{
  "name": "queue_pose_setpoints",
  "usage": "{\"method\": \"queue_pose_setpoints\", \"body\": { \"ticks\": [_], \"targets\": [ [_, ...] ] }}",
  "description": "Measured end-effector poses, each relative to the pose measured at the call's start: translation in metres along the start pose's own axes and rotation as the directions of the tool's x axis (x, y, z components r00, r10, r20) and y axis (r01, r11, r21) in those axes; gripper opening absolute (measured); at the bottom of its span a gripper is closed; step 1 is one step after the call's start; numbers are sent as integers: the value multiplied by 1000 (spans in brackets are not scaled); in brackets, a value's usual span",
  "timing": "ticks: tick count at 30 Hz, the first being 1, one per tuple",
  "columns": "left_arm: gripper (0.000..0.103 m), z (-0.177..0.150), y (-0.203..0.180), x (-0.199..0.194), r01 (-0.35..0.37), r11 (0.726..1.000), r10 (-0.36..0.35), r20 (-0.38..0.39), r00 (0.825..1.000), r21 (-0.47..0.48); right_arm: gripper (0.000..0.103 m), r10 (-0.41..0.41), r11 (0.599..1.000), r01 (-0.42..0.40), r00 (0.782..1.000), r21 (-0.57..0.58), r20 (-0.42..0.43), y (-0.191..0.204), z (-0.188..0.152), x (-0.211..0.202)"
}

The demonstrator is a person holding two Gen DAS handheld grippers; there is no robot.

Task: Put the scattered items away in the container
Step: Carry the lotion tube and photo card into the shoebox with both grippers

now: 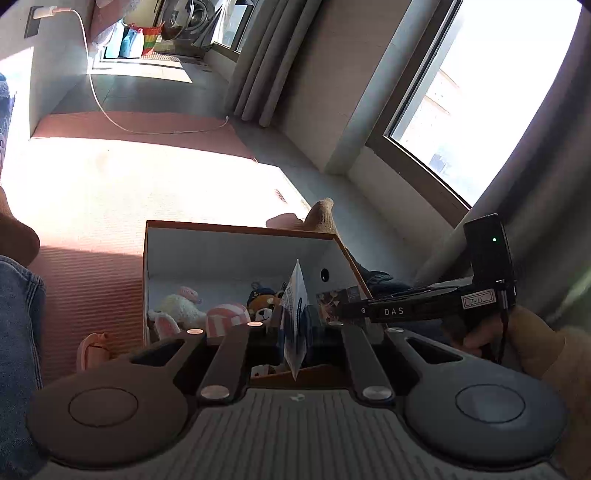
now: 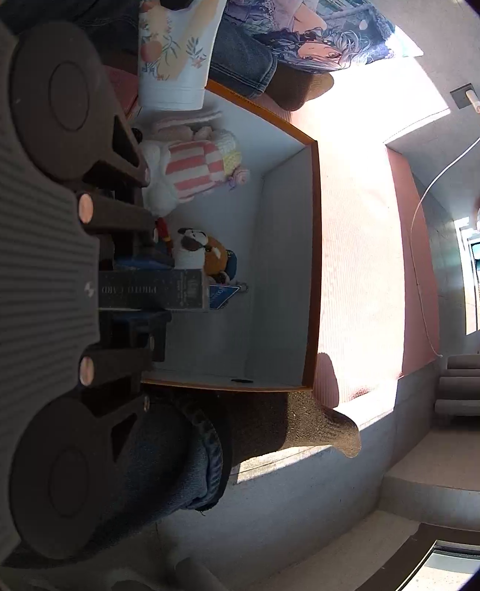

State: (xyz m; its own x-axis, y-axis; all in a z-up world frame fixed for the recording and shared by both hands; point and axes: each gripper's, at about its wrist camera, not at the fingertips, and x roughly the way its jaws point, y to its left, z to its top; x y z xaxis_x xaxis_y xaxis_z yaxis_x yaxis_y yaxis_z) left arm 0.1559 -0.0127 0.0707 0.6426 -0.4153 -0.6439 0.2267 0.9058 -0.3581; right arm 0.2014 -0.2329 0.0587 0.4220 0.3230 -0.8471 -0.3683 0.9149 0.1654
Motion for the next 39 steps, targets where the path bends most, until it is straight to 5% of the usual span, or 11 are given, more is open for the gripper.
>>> {"method": "queue_pose_setpoints", "body": {
  "ticks": [9,14,20,24,29,32,36,39],
  "targets": [
    [12,4,9,20,2,1000,-3,-33,999,-19,25,39,998,-34,994,45,-104,-9,3,28],
    [12,7,12,27,8,1000,-9,-38,999,-27,26,-101,989,92,992,-115,-74,5,-5,29],
    [12,7,13,35,1,999,-3,-53,999,-32,29,-241,933,242,970,-265,38,21,-17,20],
    [12,6,13,38,-4,999,2,-59,998,-37,28,-229,941,228,973,-251,27,13,-18,21],
    [12,6,13,41,-8,999,5,-64,998,-41,15,-259,928,256,966,-269,25,14,-23,21],
    [12,6,12,42,-6,999,3,-65,998,-42,13,-219,943,204,975,-262,-27,12,-28,31],
    [12,7,14,43,-17,999,15,-66,998,-40,14,-219,944,218,976,-248,24,13,-34,30],
    [12,10,16,46,-43,999,41,-61,997,-33,26,-183,959,202,977,-198,110,10,-40,20]
  ]
}}
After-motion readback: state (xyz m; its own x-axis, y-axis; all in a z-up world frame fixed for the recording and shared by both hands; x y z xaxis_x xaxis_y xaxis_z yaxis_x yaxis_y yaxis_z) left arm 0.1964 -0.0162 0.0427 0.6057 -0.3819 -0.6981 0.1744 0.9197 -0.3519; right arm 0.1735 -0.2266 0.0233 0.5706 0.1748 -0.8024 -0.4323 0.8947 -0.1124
